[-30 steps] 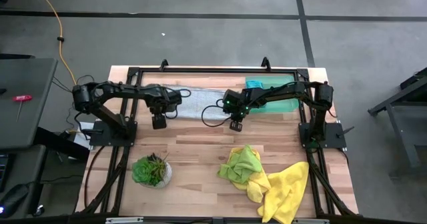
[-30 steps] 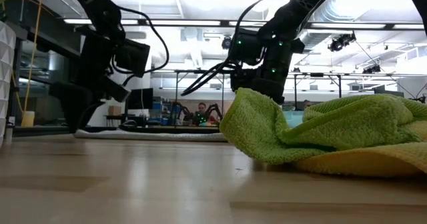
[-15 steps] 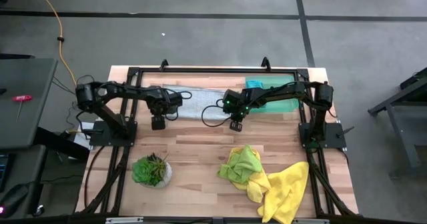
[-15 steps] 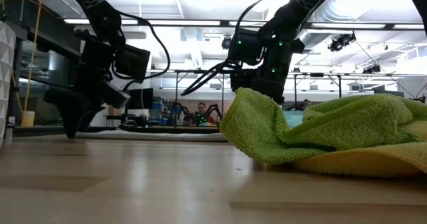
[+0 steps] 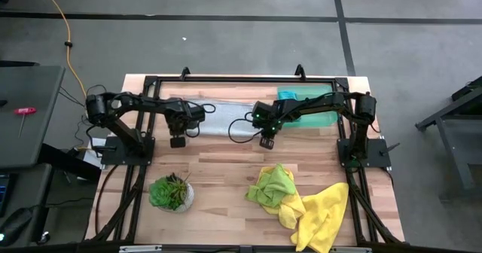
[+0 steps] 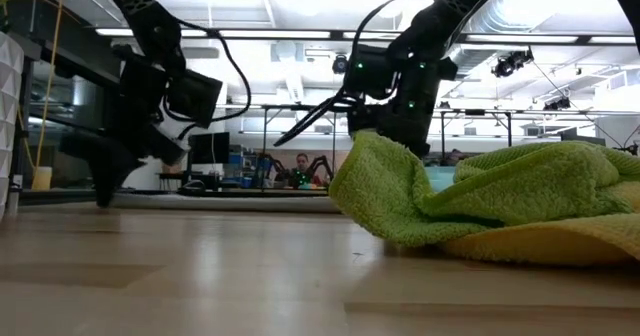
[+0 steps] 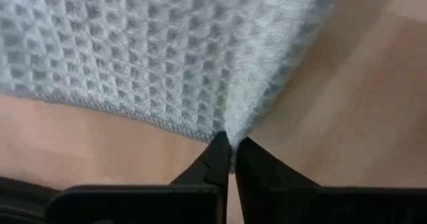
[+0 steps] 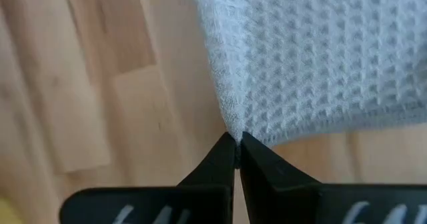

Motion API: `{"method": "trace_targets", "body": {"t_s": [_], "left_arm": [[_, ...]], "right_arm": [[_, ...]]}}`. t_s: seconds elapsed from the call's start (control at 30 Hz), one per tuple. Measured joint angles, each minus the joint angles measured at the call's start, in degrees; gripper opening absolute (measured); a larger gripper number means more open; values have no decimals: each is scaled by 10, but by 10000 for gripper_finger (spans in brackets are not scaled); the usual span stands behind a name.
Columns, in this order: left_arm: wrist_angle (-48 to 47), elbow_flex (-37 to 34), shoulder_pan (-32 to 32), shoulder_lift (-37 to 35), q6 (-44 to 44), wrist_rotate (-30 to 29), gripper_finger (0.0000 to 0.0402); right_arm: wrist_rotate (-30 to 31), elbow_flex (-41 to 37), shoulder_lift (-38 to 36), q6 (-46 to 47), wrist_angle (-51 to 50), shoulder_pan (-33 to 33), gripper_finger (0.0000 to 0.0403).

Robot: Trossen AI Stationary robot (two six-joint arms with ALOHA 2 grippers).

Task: Fold microfiber towels
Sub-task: Fold the gray towel

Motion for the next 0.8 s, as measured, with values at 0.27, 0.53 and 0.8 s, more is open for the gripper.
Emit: {"method": "trace_targets", "body": {"t_s": [0.27, 0.53, 0.8], "left_arm": [[-51, 35, -20, -32, -51, 75, 2], [-113, 64, -21, -73, -65, 95, 1], [-113, 69, 22, -117, -86, 68, 0]], "right_arm": [[-90, 0, 0, 52, -16, 4, 0], [-107, 33, -30, 82, -23, 2, 0], [-33, 53, -45, 126, -39, -28, 0]]}}
